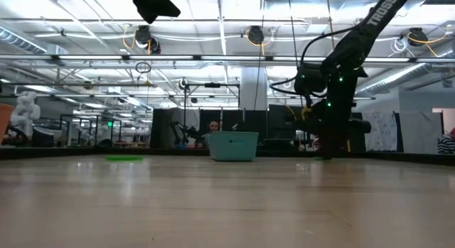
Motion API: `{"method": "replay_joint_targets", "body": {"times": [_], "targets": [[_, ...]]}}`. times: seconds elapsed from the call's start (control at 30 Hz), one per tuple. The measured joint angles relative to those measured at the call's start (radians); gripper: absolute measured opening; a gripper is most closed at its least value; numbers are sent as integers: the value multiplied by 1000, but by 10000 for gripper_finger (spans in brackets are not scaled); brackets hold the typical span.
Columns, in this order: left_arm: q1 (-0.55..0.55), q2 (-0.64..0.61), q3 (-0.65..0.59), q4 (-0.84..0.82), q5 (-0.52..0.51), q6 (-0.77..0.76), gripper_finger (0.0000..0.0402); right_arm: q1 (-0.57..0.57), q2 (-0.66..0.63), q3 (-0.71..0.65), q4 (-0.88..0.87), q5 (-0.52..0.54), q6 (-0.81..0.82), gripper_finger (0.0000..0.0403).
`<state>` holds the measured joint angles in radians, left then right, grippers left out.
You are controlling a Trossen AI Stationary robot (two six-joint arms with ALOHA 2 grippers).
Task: Sort rubber bands into baskets
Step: Put the green rubber band into the bottom bin
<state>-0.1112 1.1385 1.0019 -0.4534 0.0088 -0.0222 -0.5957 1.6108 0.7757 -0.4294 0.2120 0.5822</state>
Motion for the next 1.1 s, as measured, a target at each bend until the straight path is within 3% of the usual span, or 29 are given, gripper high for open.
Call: {"method": "replay_joint_targets", "body": {"times": [0.1, 0.5, 0.67, 0.93, 1.1], "targets": [[-7, 0, 0, 0, -11, -1, 200, -2, -1, 0, -3, 4, -46, 8], [-8, 0, 0, 24, -28, 4, 200, 8, -87, 31, -81, -12, -48, 7], [-8, 0, 0, 42, -28, 4, 200, -18, -71, 32, -9, -86, -34, 53], [-14, 0, 0, 37, -28, 2, 200, -39, -12, 32, 12, -33, -44, 166], [-15, 0, 0, 37, -28, 2, 200, -39, -4, 32, 23, -29, -36, 199]]}}
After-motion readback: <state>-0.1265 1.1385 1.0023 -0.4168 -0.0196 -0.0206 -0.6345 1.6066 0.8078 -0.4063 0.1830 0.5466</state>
